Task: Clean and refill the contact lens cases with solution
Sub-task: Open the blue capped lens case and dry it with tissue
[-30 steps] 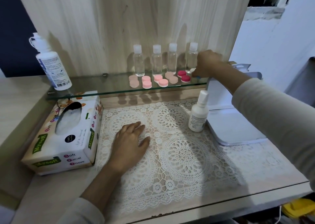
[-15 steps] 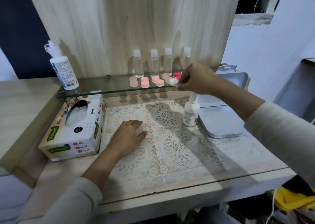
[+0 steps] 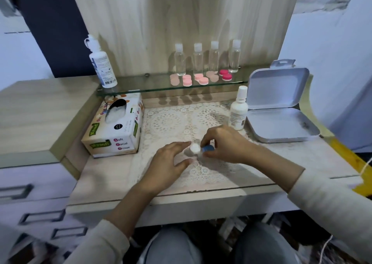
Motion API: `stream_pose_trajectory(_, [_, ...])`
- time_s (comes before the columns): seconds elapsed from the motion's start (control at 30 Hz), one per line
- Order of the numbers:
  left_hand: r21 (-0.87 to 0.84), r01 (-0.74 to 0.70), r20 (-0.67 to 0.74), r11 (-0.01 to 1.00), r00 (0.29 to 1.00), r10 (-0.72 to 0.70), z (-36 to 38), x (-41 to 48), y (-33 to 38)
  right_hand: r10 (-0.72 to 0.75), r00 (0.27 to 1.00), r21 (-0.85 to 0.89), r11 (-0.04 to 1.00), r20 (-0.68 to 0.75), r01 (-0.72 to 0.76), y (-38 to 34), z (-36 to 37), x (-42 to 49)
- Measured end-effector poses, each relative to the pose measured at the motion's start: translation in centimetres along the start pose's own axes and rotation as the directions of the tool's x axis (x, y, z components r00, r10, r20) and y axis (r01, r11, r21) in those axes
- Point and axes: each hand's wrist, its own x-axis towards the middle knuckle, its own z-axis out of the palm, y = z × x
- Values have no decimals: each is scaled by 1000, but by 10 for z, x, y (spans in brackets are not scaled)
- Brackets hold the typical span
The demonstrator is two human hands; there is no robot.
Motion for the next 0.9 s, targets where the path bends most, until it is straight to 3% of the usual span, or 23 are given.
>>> stream_pose_trajectory(0.27, [162, -43, -5, 986, 999, 45, 2, -7, -3, 16, 1000, 110, 994, 13, -17, -6, 23, -7])
stream_pose_trajectory(0.47, [271, -100, 67, 957, 994, 85, 4, -3, 0, 48, 999, 131, 990, -11, -46, -5, 26, -8])
stream_pose_trajectory(0.67, [255, -33, -51, 966, 998, 48, 9, -3, -4, 34, 998, 138, 990, -61, -25, -5, 32, -12])
stream_pose_trajectory(0.77, [337, 38, -86, 941, 996, -9, 8, 1, -1, 28, 998, 125, 992, -62, -20, -5, 32, -11])
stream_pose_trajectory(0.83, [272, 58, -78, 961, 996, -38, 6, 0, 1, 27, 998, 119, 993, -60, -20, -4, 32, -11])
stream_pose_trajectory(0.9, [60, 39, 11, 997, 999, -40, 5, -2, 4, 31, 998, 129, 991, -60, -23, -4, 32, -11])
